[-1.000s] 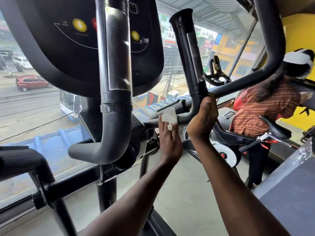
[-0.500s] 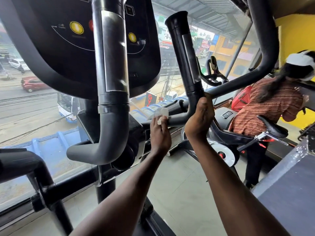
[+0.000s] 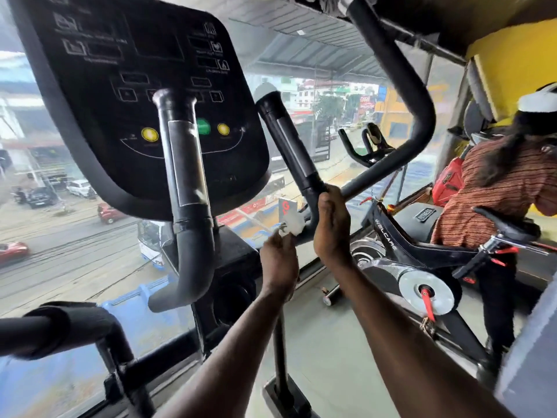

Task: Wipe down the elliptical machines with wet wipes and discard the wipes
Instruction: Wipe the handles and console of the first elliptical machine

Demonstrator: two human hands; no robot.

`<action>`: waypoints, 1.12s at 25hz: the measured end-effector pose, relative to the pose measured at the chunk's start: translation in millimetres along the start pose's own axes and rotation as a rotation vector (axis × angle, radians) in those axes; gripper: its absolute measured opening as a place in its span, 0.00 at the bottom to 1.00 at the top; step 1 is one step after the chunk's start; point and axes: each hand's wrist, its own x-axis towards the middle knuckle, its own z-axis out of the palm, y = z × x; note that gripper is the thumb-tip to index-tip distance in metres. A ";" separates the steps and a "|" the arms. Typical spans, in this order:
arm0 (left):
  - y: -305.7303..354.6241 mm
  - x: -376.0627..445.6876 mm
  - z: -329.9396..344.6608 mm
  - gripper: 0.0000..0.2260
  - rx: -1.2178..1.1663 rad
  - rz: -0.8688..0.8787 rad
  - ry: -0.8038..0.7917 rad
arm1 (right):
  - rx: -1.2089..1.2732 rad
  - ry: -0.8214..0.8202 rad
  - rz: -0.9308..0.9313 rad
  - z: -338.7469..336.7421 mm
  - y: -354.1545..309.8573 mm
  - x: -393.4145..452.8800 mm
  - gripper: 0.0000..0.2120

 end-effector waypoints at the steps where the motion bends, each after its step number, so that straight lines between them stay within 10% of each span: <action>1: 14.0 -7.3 -0.3 0.11 -0.057 0.015 0.007 | -0.017 0.042 -0.002 -5.1 -3.3 -7.6 0.17; 8: 77.6 -38.6 2.7 0.18 -0.360 -0.046 -0.046 | -0.138 -0.229 -0.479 -30.1 -14.7 -46.0 0.13; 12: 106.7 -41.4 4.1 0.14 -0.240 0.043 -0.022 | -0.019 0.087 -0.222 -40.6 -31.7 7.6 0.15; 20: 131.1 -5.4 17.4 0.17 -0.060 -0.020 -0.008 | -0.105 -0.265 0.063 -14.7 -28.2 18.2 0.16; 24: 128.0 -2.8 18.8 0.15 -0.102 -0.063 -0.005 | -0.180 0.006 -0.314 -8.2 -17.4 -12.4 0.18; 28: 126.9 -5.4 20.4 0.16 -0.102 -0.072 -0.032 | -0.511 -0.081 -0.527 -6.2 0.4 -34.5 0.31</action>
